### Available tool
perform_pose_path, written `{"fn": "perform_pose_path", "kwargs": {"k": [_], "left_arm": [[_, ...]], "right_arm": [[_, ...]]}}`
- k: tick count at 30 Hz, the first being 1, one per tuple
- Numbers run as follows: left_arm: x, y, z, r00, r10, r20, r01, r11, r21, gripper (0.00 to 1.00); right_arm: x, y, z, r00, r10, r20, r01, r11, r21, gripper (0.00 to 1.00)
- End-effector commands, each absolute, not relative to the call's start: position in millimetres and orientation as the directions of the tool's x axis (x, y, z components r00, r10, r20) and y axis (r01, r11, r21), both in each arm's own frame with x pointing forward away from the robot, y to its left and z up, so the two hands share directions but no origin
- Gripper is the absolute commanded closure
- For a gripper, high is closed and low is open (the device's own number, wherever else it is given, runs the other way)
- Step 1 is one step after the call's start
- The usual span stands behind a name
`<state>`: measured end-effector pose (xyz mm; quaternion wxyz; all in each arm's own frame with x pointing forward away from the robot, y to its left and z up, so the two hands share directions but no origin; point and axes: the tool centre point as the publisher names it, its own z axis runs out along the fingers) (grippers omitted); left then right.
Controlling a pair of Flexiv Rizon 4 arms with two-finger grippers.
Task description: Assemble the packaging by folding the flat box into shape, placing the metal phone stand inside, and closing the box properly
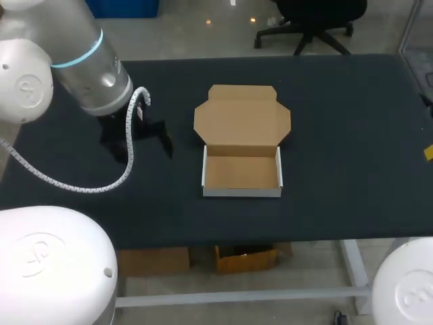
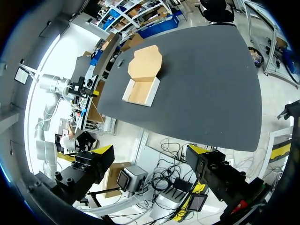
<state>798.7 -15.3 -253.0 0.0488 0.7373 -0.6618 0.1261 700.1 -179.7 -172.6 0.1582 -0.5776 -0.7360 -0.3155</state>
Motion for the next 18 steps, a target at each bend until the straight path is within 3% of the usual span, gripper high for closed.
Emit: {"fn": "perform_pose_path", "kwargs": {"k": [1,18], "left_arm": [[805,-16,-256,0.098,-0.966,0.239,-0.988,-0.122,-0.09,0.0],[824,-4,-273,0.146,-0.961,0.235,-0.984,-0.165,-0.061,0.0]], "right_arm": [[700,-179,-172,-0.282,0.758,0.588,0.95,0.134,0.282,0.0],[709,-161,-181,-0.232,0.81,0.538,0.964,0.12,0.236,0.0]]}}
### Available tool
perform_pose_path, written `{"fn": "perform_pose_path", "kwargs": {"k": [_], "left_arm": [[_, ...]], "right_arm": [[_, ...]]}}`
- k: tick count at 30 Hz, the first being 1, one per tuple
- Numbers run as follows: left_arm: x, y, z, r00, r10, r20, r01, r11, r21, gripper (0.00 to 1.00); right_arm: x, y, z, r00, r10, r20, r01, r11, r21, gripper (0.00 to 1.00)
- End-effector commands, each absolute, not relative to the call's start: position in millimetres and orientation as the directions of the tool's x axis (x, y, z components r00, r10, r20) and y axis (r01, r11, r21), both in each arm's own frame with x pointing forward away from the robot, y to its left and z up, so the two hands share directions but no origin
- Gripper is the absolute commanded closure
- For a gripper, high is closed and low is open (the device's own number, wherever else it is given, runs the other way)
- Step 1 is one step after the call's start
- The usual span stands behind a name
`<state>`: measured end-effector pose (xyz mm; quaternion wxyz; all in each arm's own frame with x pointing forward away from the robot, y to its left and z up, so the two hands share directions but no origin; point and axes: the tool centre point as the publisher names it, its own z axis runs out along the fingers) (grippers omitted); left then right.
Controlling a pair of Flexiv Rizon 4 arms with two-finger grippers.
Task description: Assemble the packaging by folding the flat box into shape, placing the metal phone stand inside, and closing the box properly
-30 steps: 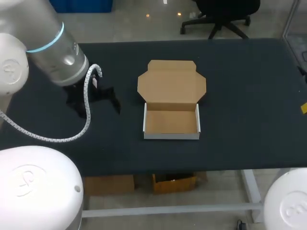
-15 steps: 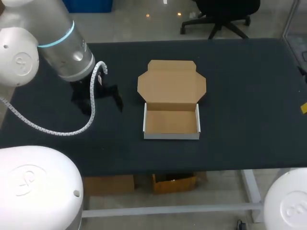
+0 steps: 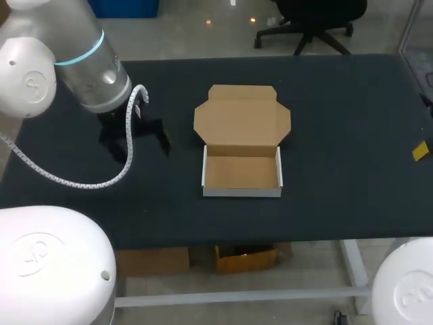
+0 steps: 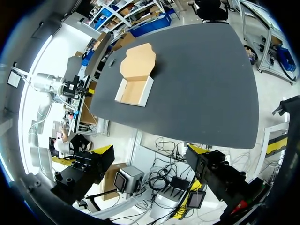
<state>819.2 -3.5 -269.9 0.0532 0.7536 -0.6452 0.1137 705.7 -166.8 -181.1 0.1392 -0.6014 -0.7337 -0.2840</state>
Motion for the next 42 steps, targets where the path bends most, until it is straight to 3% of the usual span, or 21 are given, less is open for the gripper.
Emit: {"fn": "perform_pose_path", "kwargs": {"k": [1,42], "left_arm": [[824,-3,-274,0.147,-0.961,0.235,-0.984,-0.165,-0.061,0.0],[864,60,-331,0.206,-0.968,0.145,-0.978,-0.207,0.01,0.0]], "right_arm": [[709,-160,-181,-0.232,0.811,0.537,0.965,0.12,0.234,0.0],[711,-157,-183,-0.214,0.825,0.523,0.97,0.119,0.21,0.0]]}}
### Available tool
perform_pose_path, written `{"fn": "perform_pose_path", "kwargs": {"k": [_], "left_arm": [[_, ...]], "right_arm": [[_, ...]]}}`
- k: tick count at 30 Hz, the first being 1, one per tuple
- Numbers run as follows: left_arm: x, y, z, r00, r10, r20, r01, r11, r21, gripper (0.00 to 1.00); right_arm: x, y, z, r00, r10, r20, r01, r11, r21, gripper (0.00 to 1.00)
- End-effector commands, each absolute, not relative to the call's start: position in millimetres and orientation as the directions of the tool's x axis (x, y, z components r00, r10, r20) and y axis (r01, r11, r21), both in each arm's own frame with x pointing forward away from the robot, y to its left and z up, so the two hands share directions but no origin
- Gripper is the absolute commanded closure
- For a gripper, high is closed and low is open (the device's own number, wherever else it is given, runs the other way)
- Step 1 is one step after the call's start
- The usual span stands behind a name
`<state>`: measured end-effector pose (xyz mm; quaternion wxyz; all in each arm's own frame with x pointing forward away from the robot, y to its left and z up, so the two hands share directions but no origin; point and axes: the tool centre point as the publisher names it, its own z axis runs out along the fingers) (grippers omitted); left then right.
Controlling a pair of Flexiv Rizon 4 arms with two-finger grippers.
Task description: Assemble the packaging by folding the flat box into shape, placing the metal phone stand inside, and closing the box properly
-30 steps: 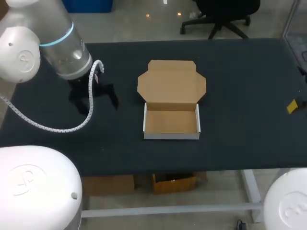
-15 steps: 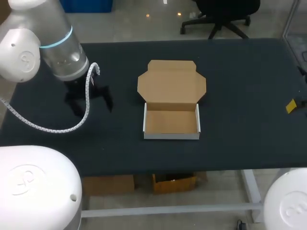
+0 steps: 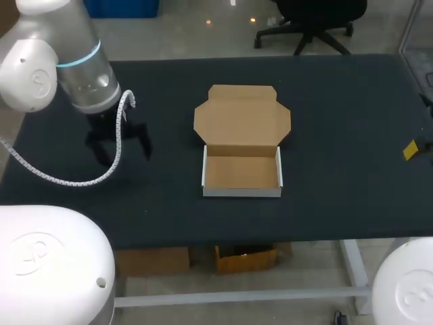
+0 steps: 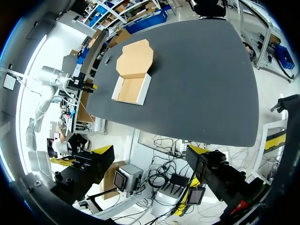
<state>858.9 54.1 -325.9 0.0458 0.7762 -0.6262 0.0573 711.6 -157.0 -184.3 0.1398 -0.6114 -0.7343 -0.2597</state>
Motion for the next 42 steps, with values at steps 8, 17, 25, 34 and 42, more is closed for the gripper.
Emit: {"fn": "perform_pose_path", "kwargs": {"k": [8,17,25,34,42], "left_arm": [[869,79,-339,0.18,-0.976,0.127,-0.984,-0.18,0.01,0.0],[869,79,-339,0.18,-0.976,0.127,-0.984,-0.18,0.01,0.0],[869,79,-339,0.18,-0.976,0.127,-0.984,-0.18,0.01,0.0],[869,79,-339,0.18,-0.976,0.127,-0.984,-0.18,0.01,0.0],[869,79,-339,0.18,-0.976,0.127,-0.984,-0.18,0.01,0.0]], "right_arm": [[711,-157,-183,-0.214,0.825,0.523,0.97,0.119,0.21,0.0],[711,-157,-183,-0.214,0.825,0.523,0.97,0.119,0.21,0.0],[711,-157,-183,-0.214,0.825,0.523,0.97,0.119,0.21,0.0],[711,-157,-183,-0.214,0.825,0.523,0.97,0.119,0.21,0.0],[711,-157,-183,-0.214,0.825,0.523,0.97,0.119,0.21,0.0]]}}
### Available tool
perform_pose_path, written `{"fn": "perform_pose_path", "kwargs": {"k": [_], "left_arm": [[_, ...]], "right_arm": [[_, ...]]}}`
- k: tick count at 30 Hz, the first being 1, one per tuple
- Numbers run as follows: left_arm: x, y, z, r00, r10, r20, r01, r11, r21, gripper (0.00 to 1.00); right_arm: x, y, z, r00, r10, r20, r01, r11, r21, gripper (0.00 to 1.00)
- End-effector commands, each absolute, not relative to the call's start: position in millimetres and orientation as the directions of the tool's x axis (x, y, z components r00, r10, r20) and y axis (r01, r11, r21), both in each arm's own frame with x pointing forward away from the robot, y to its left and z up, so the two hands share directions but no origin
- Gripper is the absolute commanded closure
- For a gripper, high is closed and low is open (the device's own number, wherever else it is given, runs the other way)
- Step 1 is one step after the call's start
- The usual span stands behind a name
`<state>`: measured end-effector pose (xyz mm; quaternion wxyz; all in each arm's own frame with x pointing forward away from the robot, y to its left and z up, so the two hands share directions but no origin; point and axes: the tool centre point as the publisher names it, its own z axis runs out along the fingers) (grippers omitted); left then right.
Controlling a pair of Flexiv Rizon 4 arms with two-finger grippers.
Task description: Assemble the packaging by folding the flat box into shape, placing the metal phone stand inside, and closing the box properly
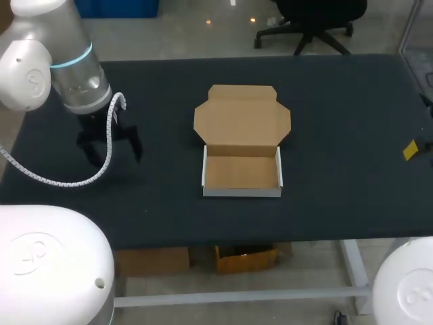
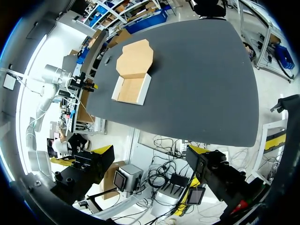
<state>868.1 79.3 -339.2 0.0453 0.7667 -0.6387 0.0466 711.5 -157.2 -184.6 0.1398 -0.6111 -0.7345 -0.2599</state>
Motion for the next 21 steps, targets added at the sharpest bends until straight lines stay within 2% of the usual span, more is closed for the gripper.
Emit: {"fn": "perform_pose_path", "kwargs": {"k": [1,21], "left_arm": [[869,79,-339,0.18,-0.976,0.127,-0.984,-0.18,0.01,0.0],[901,98,-357,0.161,-0.982,0.098,-0.986,-0.165,-0.026,0.0]], "right_arm": [[711,-157,-183,-0.214,0.825,0.523,0.97,0.119,0.21,0.0],[711,-157,-183,-0.214,0.825,0.523,0.97,0.119,0.21,0.0]]}}
